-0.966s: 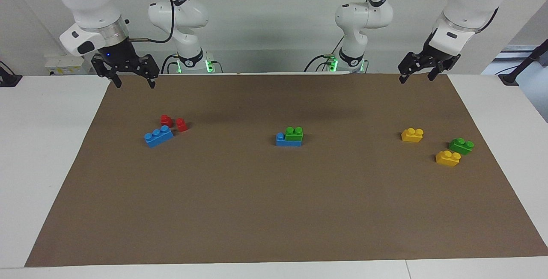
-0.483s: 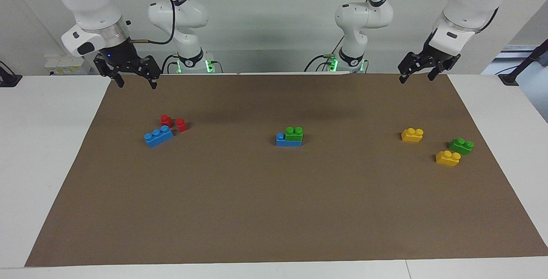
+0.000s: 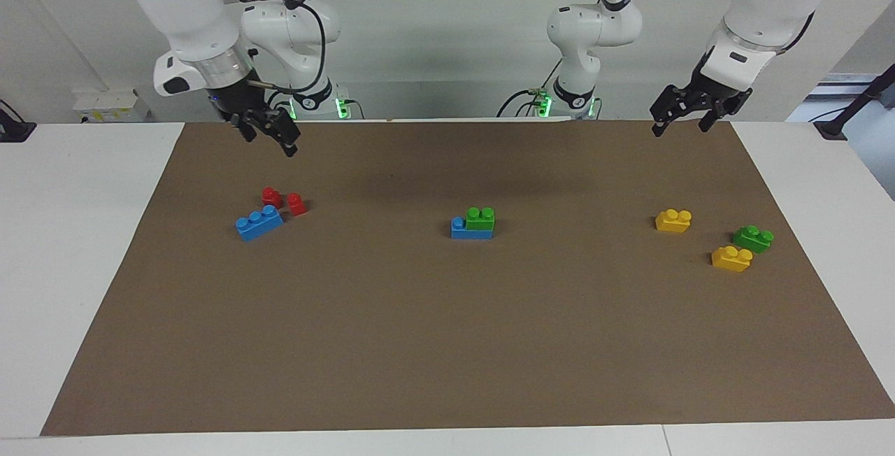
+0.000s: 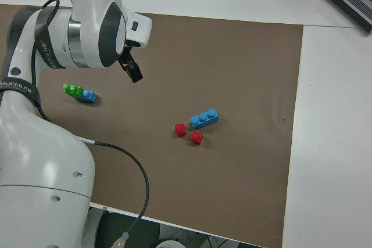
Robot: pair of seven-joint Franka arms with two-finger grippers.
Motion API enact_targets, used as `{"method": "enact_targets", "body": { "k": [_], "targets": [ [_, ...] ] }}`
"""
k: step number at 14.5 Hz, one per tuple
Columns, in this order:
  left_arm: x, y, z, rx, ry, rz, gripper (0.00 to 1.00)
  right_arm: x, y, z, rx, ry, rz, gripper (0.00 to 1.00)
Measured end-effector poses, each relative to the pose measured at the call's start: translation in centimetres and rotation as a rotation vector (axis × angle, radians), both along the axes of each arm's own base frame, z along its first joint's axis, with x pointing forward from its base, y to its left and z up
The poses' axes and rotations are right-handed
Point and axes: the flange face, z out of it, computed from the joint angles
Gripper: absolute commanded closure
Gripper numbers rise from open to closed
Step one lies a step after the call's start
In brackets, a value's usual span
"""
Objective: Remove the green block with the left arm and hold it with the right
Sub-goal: 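Move the left gripper and the right gripper toward the central brick pair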
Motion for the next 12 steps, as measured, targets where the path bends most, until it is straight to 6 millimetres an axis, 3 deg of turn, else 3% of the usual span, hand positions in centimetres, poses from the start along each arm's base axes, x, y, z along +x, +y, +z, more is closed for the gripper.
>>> {"method": "enact_targets", "body": {
  "k": [4,9,12],
  "targets": [
    [0.7,-2.9,-1.5,-0.012,-0.046,0.232,0.00,1.2,5.6,-6.2,0.135,0.089,-0.300,0.02],
    [0.1,-9.0,-4.9,-0.031,-0.050,0.499,0.00,2.5,7.5,-11.8,0.215,0.189,-0.438,0.02],
    [-0.9,-13.2,-7.1,-0.048,-0.046,0.720,0.00,2.0,10.5,-14.5,0.248,0.192,-0.515,0.02]
  ]
}}
